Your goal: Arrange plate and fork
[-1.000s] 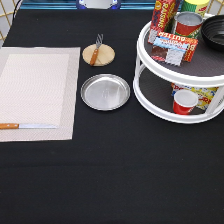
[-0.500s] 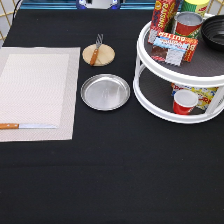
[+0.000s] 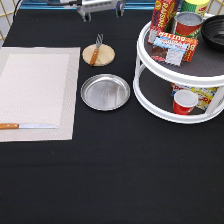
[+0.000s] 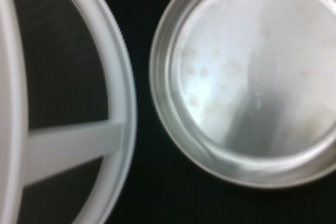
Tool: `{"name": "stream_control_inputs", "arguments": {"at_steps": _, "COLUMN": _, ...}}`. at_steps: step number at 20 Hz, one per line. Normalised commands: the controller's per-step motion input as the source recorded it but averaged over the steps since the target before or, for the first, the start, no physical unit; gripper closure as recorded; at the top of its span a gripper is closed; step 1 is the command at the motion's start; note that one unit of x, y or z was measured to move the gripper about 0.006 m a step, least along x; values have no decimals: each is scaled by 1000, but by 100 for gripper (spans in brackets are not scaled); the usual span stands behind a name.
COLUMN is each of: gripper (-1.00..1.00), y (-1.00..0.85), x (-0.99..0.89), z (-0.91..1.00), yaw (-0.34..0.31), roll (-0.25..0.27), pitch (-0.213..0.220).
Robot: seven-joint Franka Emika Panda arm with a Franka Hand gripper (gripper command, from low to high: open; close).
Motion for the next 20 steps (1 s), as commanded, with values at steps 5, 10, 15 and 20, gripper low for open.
{"name": "stream_control_inputs", "arguments": {"at_steps": 5, "gripper": -100, "y": -260, "x": 638, "z": -149, "yaw": 0, "roll": 59, "pitch": 52}}
{"name": "stream_control_inputs", "arguments": {"at_steps": 10, "gripper": -100, "y": -218, "x": 694, "z": -201, "yaw": 0, "roll": 0, "pitch": 43}}
{"name": "stream_control_inputs", "arguments": {"at_steps": 15, "gripper": -100, "y": -210, "x": 666, "z": -226, "yaw": 0, "roll": 0, "pitch": 7}}
{"name": "stream_control_inputs", "arguments": {"at_steps": 20, "gripper": -100, "y": -145, "x": 541, "z": -225, "yaw": 0, "roll": 15, "pitch": 0}}
